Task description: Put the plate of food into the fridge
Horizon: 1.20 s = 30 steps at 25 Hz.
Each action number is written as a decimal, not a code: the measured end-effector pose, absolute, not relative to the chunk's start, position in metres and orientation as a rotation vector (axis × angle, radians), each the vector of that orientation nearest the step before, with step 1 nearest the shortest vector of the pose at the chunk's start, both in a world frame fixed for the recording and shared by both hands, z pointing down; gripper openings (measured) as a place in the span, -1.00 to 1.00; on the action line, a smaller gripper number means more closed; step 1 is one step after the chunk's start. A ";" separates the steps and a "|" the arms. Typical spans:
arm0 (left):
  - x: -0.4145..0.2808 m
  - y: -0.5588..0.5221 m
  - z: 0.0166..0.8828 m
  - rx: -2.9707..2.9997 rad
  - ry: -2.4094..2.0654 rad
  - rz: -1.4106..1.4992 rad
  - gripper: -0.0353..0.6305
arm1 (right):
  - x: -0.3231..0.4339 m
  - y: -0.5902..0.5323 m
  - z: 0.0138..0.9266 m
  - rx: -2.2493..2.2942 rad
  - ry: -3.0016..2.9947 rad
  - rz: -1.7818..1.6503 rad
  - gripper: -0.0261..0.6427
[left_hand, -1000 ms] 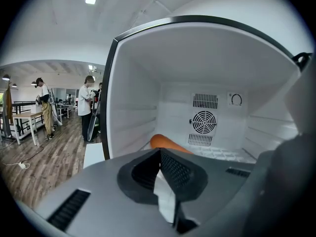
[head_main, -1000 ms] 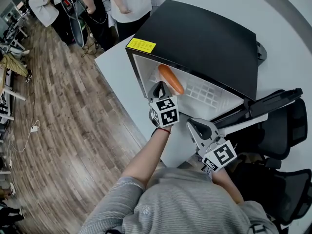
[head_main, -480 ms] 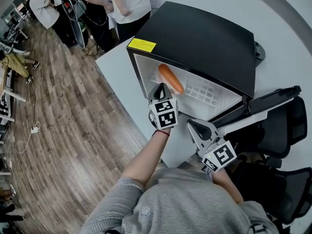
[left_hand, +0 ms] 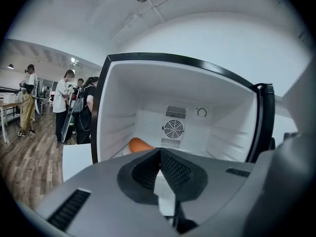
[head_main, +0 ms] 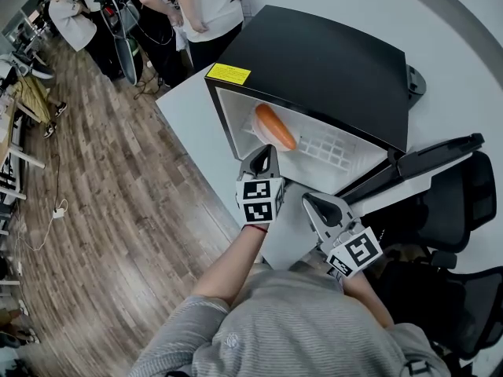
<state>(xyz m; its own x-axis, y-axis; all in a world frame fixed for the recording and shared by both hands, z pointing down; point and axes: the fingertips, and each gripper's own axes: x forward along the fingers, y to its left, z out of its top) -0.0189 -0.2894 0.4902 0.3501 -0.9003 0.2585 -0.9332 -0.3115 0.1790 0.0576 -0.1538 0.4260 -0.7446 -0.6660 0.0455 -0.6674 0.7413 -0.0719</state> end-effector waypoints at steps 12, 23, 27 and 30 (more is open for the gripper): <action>-0.009 -0.225 0.470 2.522 -1.369 0.124 -0.86 | 0.055 -0.141 0.424 1.114 -2.933 0.139 -0.88; -0.004 -0.161 0.468 2.641 -1.211 0.137 -0.86 | 0.051 -0.127 0.429 1.094 -2.936 0.164 -0.88; -0.002 -0.144 0.474 2.624 -1.173 0.164 -0.86 | 0.049 -0.122 0.436 1.089 -2.926 0.173 -0.88; 0.002 -0.132 0.474 2.620 -1.147 0.157 -0.86 | 0.050 -0.119 0.439 1.095 -2.920 0.178 -0.88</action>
<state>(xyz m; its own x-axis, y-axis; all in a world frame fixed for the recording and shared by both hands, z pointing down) 0.0018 -0.1319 0.4744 0.6795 -0.7036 0.2079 -0.7336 -0.6474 0.2067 0.0496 -0.1186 0.4386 -0.7542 -0.6542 0.0567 -0.6562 0.7478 -0.1004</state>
